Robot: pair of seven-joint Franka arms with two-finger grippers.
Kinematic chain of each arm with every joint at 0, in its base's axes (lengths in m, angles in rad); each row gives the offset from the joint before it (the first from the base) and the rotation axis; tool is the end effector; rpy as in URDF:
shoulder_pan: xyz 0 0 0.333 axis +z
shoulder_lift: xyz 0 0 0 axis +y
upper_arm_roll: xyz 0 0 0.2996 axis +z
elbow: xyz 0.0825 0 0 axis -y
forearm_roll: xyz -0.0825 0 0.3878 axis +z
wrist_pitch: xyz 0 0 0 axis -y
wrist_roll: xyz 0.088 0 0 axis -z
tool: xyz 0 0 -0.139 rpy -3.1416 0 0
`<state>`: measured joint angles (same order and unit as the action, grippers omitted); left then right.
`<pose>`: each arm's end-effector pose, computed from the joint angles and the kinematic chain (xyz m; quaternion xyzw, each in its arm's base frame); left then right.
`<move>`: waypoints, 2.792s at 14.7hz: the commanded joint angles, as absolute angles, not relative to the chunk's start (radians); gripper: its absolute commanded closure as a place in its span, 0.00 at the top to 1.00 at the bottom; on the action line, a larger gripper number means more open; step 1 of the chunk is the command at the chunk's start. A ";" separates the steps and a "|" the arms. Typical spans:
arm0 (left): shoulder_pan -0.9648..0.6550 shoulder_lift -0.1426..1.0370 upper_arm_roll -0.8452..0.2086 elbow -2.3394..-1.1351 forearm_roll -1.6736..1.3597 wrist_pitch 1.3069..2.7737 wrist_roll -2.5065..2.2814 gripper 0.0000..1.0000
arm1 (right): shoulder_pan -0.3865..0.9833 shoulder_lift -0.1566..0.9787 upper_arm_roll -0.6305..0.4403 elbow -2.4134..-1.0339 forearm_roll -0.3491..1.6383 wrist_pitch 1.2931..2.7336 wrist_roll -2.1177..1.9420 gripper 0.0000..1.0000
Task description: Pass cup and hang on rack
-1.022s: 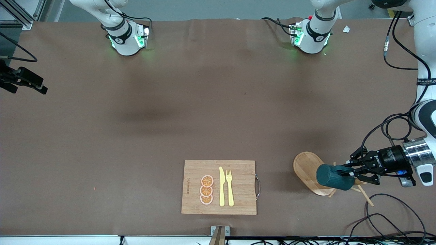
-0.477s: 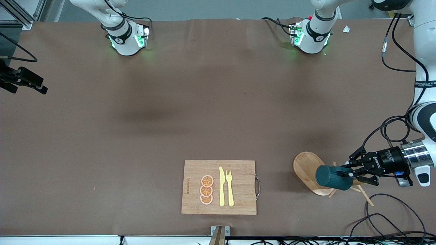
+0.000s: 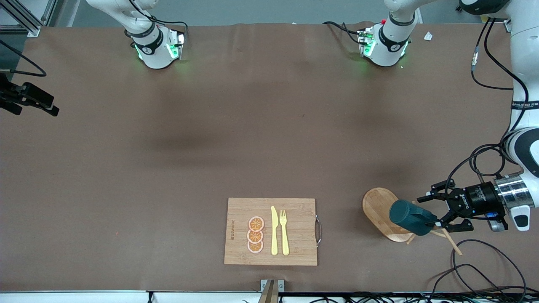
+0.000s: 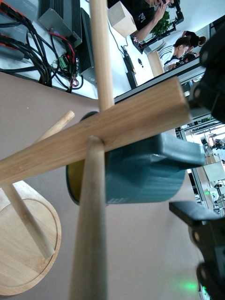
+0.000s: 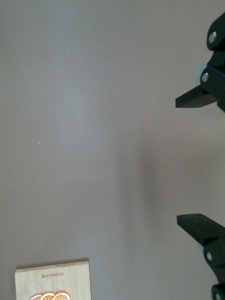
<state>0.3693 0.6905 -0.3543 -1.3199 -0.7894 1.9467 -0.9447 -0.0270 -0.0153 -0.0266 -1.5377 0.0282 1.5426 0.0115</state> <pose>0.7355 -0.0016 0.3410 0.6911 0.5601 -0.2170 0.4020 0.5515 -0.0257 0.5979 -0.9993 0.0320 -0.0104 0.0141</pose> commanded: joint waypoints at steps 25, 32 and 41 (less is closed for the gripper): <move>0.368 0.262 -0.525 -1.322 0.123 1.595 -0.408 1.00 | -0.054 -0.037 -0.021 -1.546 0.031 1.520 -0.011 1.00; 0.157 0.120 -0.289 -1.397 0.111 1.525 -0.253 1.00 | -0.061 -0.035 -0.025 -1.546 0.048 1.549 -0.023 1.00; -0.058 -0.156 -0.081 -1.703 0.014 1.577 -0.252 1.00 | -0.067 -0.031 -0.026 -1.543 0.046 1.548 -0.060 1.00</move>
<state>-0.0405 -0.0685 -0.0960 -1.6061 0.0300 1.5411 -0.2689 -0.0476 -0.0159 -0.0334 -1.5354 0.0351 1.5439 -0.0210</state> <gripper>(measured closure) 0.000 0.000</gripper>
